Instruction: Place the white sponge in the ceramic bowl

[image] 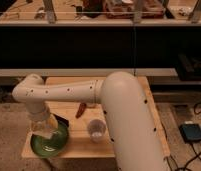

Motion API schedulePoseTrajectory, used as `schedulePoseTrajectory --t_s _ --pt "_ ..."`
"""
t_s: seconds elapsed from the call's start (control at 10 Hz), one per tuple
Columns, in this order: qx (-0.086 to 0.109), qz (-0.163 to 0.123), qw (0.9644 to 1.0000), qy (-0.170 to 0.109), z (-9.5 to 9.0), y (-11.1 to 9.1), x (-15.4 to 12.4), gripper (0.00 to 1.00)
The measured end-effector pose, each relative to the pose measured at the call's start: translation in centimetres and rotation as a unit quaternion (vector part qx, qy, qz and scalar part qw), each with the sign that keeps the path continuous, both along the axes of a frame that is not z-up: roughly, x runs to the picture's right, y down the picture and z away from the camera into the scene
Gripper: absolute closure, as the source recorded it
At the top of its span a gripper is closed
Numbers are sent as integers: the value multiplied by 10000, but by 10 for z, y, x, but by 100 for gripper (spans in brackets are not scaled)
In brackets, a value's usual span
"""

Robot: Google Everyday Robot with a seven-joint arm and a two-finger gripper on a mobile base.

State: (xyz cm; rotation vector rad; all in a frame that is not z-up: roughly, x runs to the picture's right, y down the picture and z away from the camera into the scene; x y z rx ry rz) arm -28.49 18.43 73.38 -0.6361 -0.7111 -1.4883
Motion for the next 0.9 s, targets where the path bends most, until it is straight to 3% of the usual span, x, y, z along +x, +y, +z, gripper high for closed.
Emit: schedulePoseTrajectory --t_s 0.3,0.9 --pt "43 -25 10000 -1 -6 -1 2 20" --pt "41 -60 10000 18 -14 4 8 20"
